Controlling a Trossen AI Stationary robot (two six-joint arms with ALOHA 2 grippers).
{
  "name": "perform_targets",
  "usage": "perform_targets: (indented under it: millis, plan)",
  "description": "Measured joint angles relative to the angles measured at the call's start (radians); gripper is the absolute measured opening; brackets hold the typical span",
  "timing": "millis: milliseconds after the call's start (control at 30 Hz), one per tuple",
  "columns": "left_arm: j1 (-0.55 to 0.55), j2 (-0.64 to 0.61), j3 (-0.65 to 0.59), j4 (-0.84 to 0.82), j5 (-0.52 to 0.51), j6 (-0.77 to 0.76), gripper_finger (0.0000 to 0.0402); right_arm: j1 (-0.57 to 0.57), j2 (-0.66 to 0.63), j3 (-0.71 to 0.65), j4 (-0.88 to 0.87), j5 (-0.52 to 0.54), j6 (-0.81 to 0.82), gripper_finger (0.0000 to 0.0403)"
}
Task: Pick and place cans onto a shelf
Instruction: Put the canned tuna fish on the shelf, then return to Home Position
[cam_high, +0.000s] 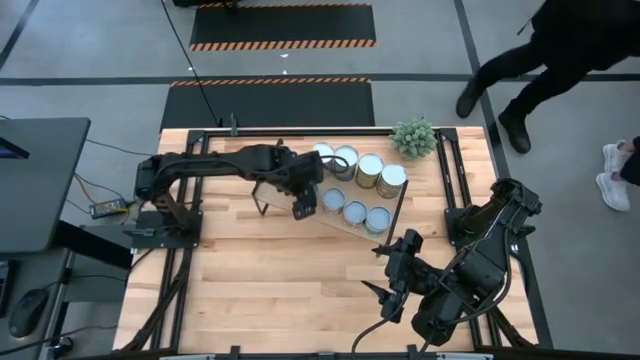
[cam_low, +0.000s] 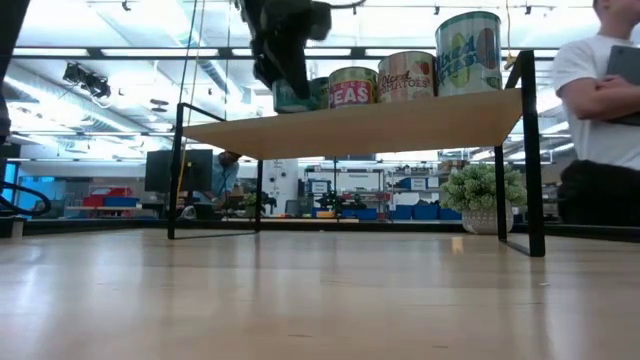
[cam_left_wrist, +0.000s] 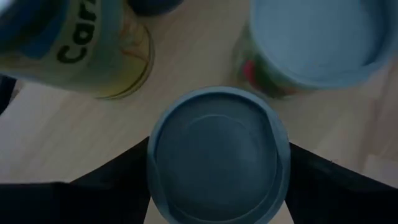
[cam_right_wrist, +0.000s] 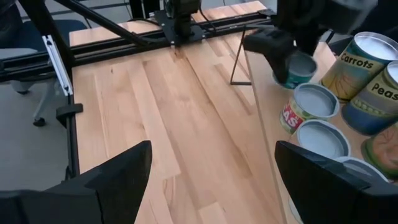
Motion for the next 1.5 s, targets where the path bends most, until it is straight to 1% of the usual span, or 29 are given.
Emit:
perform_targets:
  millis: [100, 233, 400, 600, 667, 800, 833, 900, 1100, 1233, 1300, 1400, 1500]
  plan:
    - [0.011, 0.03, 0.0, 0.021, 0.023, 0.022, 0.0287, 0.0, 0.0, 0.0, 0.003, 0.012, 0.0, 0.0348]
    - [0.013, 0.059, 0.0, 0.041, 0.027, 0.037, 0.0287, 0.0, 0.0, 0.0, 0.003, 0.015, -0.001, 0.0348]
    - [0.013, 0.062, 0.0, 0.036, 0.051, 0.036, 0.0287, 0.0, -0.001, 0.0, 0.007, 0.016, -0.002, 0.0348]
    - [0.009, 0.062, 0.0, 0.046, 0.043, 0.039, 0.0287, 0.0, -0.001, 0.0, 0.01, 0.016, -0.009, 0.0348]
    - [0.005, 0.062, 0.0, 0.046, 0.025, 0.041, 0.0308, 0.0, -0.002, 0.0, 0.011, 0.016, -0.009, 0.0348]
    - [0.004, 0.062, 0.0, 0.054, 0.019, 0.042, 0.0376, 0.0, -0.002, 0.0, 0.017, 0.016, -0.009, 0.0348]
    - [0.005, 0.06, 0.0, 0.055, 0.023, 0.039, 0.0385, 0.0, -0.002, 0.0, 0.018, 0.016, -0.009, 0.0348]
    - [0.005, 0.052, 0.0, 0.053, 0.037, 0.028, 0.0388, 0.0, -0.002, 0.0, 0.018, 0.016, -0.009, 0.0348]
    - [-0.012, -0.034, 0.0, 0.04, 0.032, 0.0, 0.0387, -0.002, -0.055, 0.0, -0.006, 0.017, -0.009, 0.0348]
    - [-0.046, -0.132, 0.001, 0.044, 0.007, -0.015, 0.0387, -0.001, -0.112, -0.004, -0.086, 0.064, 0.003, 0.0348]
    - [-0.077, -0.177, 0.001, 0.058, -0.036, -0.016, 0.0387, 0.001, -0.151, -0.039, -0.101, 0.089, 0.01, 0.0348]
    - [-0.127, -0.235, 0.001, 0.094, -0.099, 0.006, 0.0387, 0.002, -0.224, -0.125, -0.086, 0.095, 0.013, 0.0348]
    - [-0.159, -0.284, 0.001, 0.119, -0.107, 0.013, 0.0386, 0.002, -0.306, -0.233, -0.039, 0.095, 0.013, 0.0348]
